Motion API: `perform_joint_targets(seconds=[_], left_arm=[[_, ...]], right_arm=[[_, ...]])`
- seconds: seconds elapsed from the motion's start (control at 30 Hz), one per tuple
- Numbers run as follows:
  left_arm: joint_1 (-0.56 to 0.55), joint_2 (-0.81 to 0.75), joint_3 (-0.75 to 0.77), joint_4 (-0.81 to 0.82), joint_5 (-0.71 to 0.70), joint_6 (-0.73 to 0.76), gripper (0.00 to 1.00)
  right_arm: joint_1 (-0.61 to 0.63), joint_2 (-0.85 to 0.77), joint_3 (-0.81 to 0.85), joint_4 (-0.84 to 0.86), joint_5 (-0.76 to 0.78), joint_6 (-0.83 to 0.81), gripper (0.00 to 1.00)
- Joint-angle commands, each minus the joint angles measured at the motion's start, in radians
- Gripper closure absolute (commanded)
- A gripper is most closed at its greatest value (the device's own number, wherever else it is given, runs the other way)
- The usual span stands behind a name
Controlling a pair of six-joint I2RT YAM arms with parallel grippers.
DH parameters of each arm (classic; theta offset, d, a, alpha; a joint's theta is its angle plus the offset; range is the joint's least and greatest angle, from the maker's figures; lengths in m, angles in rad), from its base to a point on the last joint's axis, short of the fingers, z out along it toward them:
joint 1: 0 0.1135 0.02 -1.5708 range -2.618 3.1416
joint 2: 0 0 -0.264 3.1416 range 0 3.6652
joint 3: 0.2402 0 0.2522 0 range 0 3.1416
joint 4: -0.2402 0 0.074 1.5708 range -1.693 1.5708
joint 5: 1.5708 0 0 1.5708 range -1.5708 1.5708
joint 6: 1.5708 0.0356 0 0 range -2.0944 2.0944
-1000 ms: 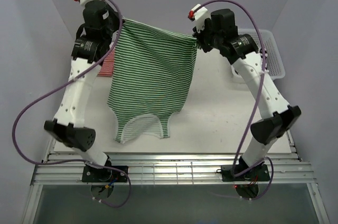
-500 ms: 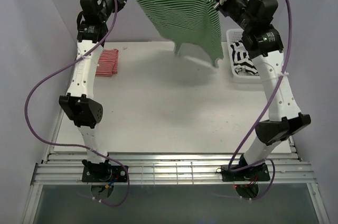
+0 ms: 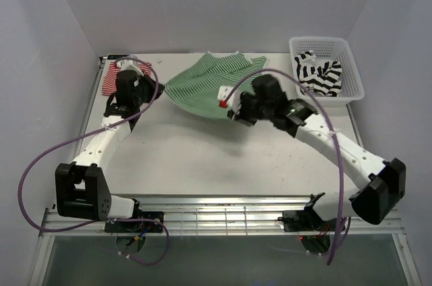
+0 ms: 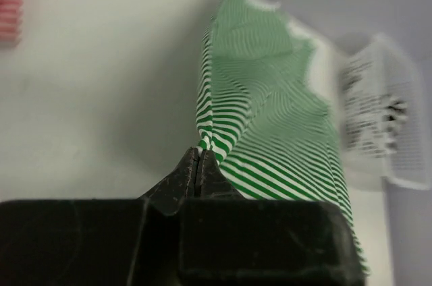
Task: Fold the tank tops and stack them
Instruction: Flatten the tank top out
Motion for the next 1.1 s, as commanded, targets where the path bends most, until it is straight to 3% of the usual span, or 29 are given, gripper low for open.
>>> perform_joint_targets(seconds=[0.0,0.03,0.1,0.13,0.17,0.33,0.47,0.53,0.7,0.87,1.07], left_arm=[[0.013,-0.075,-0.141,-0.179,-0.234,0.007,1.0],[0.018,-0.085,-0.154,-0.22,-0.279,-0.001,0.87],[0.028,-0.091,-0.155,-0.341,-0.391,-0.034,0.67],[0.03,-0.088,-0.137,-0.383,-0.423,-0.059,0.32],[0.03,-0.08,-0.113,-0.467,-0.463,-0.076,0.02],[0.03,-0.056,0.01,-0.547,-0.422,-0.107,0.02],[0.031,-0.028,0.039,-0.512,-0.335,-0.114,0.02],[0.028,0.028,0.041,-0.459,-0.24,-0.107,0.02],[0.024,0.234,0.131,-0.394,-0.049,-0.061,0.02],[-0.015,0.501,0.275,-0.351,0.095,0.007,0.02],[-0.053,0.707,0.438,-0.377,0.111,0.065,0.02]], right_arm=[[0.237,0.023,-0.08,-0.217,-0.019,0.154,0.6],[0.342,0.033,-0.132,-0.244,-0.041,0.179,0.55],[0.421,0.069,-0.159,-0.258,-0.061,0.243,0.47],[0.456,0.075,-0.166,-0.263,-0.082,0.262,0.32],[0.464,0.083,-0.165,-0.273,-0.097,0.28,0.07],[0.464,0.035,-0.111,-0.243,0.066,0.334,0.1],[0.417,0.004,-0.072,-0.136,0.238,0.45,0.1],[0.335,0.014,-0.061,-0.122,0.212,0.518,0.1],[0.155,0.128,-0.062,-0.03,-0.036,0.609,0.1],[0.144,0.355,-0.006,0.013,-0.111,0.587,0.1],[0.142,0.547,0.025,0.016,-0.127,0.664,0.1]])
